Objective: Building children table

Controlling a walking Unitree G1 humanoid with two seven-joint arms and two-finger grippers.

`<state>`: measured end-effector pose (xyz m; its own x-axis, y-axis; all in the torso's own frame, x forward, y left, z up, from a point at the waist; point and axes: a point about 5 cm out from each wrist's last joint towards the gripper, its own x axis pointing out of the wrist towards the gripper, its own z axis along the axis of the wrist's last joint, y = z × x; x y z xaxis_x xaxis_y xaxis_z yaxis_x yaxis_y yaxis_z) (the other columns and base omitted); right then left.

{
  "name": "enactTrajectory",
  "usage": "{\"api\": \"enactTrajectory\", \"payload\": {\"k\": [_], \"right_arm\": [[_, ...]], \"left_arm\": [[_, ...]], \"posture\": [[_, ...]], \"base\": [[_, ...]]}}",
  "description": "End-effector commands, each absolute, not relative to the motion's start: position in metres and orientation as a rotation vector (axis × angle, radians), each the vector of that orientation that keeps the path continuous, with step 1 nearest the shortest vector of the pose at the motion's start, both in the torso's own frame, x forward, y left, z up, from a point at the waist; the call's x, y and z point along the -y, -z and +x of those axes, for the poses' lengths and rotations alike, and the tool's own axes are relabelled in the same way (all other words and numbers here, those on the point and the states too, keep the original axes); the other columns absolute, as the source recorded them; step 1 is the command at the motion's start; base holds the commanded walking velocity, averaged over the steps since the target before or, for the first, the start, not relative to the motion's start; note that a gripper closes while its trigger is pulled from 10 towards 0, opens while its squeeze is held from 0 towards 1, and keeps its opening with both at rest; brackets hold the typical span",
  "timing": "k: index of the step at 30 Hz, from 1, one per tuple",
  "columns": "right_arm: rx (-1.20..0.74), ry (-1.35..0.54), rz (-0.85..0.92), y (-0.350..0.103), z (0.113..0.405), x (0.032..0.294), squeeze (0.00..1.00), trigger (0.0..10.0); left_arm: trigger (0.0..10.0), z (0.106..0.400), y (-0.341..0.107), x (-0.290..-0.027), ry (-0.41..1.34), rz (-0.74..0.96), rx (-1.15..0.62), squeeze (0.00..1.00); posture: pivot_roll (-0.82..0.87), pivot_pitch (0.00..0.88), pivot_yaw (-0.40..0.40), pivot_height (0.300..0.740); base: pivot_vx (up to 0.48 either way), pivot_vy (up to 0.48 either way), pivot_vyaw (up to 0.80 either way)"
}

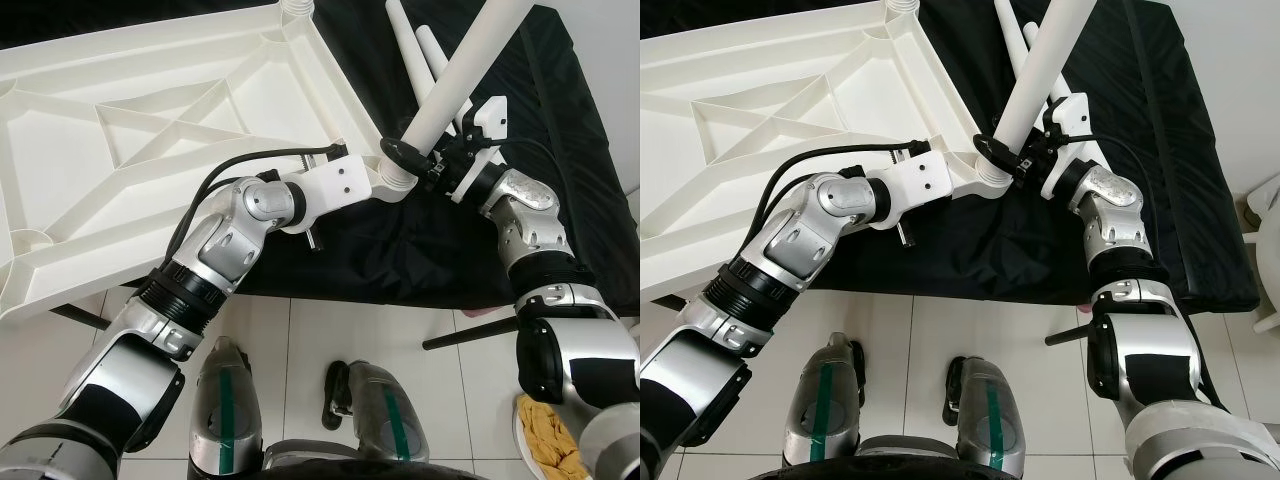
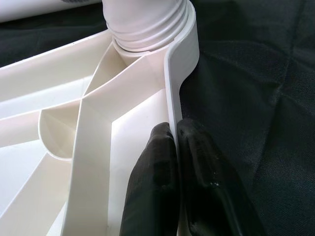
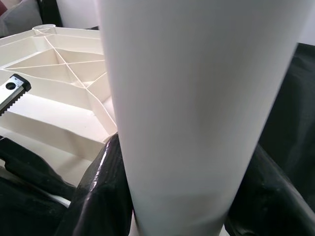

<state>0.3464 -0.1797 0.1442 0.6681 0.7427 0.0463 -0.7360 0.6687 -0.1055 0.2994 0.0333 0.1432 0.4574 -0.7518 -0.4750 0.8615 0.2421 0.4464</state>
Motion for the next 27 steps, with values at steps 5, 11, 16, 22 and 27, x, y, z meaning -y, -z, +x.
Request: {"api": "enactTrajectory", "payload": {"k": [5,11,16,22,27], "right_arm": [[0.068,-0.670,-0.083,-0.142,0.350,0.183,0.00,10.0],[0.107,-0.493,-0.048,-0.145,0.348,0.176,0.00,10.0],[0.129,-0.333,0.021,-0.148,0.347,0.174,0.00,10.0],[0.145,-0.174,0.056,-0.145,0.340,0.165,0.00,10.0],[0.158,0.009,0.057,-0.142,0.329,0.153,0.00,10.0]], "left_arm": [[10.0,0.298,-0.159,-0.026,1.120,0.751,-0.085,0.00],[10.0,0.296,-0.156,-0.027,1.119,0.747,-0.093,0.00],[10.0,0.296,-0.156,-0.026,1.125,0.748,-0.093,0.00],[10.0,0.296,-0.155,-0.025,1.128,0.750,-0.091,0.00],[10.0,0.296,-0.155,-0.023,1.133,0.752,-0.088,0.00]], "posture": [[0.07,0.043,-0.075,0.740],[0.06,0.046,-0.076,0.740],[0.06,0.042,-0.077,0.740],[0.05,0.036,-0.075,0.740],[0.05,0.028,-0.076,0.740]], "base": [[0.000,0.000,0.00],[0.000,0.000,0.00],[0.000,0.000,0.00],[0.000,0.000,0.00],[0.000,0.000,0.00]]}}
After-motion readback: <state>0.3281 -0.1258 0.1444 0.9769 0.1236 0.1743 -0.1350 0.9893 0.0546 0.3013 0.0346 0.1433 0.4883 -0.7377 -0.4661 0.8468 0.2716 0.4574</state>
